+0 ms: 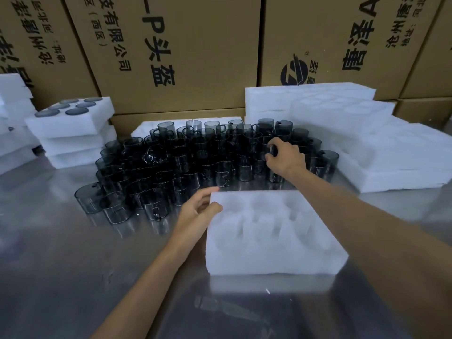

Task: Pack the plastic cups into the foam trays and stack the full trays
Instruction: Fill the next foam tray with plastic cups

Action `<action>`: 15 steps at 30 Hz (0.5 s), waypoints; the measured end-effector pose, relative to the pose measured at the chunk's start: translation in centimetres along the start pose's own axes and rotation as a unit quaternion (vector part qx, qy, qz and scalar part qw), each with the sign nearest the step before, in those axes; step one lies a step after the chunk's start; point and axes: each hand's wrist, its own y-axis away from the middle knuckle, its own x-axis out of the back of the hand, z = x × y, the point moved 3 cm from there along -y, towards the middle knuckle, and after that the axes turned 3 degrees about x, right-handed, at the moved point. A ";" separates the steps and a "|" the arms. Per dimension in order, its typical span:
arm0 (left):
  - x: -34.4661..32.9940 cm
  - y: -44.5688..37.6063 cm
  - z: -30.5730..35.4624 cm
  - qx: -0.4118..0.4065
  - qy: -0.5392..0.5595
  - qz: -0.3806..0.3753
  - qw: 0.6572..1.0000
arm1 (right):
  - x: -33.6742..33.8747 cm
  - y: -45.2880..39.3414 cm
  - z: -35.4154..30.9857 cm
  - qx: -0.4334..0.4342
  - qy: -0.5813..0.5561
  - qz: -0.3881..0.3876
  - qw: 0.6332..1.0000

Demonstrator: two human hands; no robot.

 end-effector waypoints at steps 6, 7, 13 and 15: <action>0.3 0.1 0.4 -0.003 0.000 -0.011 1.000 | 0.7 2.1 0.1 0.039 -0.109 0.120 0.986; 0.4 0.2 0.4 -0.003 0.001 -0.010 1.000 | 1.1 2.9 -0.1 0.045 -0.132 0.129 0.982; 0.4 0.9 1.6 -0.103 -0.052 0.066 0.991 | 3.3 9.8 -2.2 0.145 -0.221 0.141 0.954; 0.7 1.1 2.5 -0.159 -0.062 0.093 0.981 | 3.4 12.5 -3.4 0.185 -0.225 0.148 0.945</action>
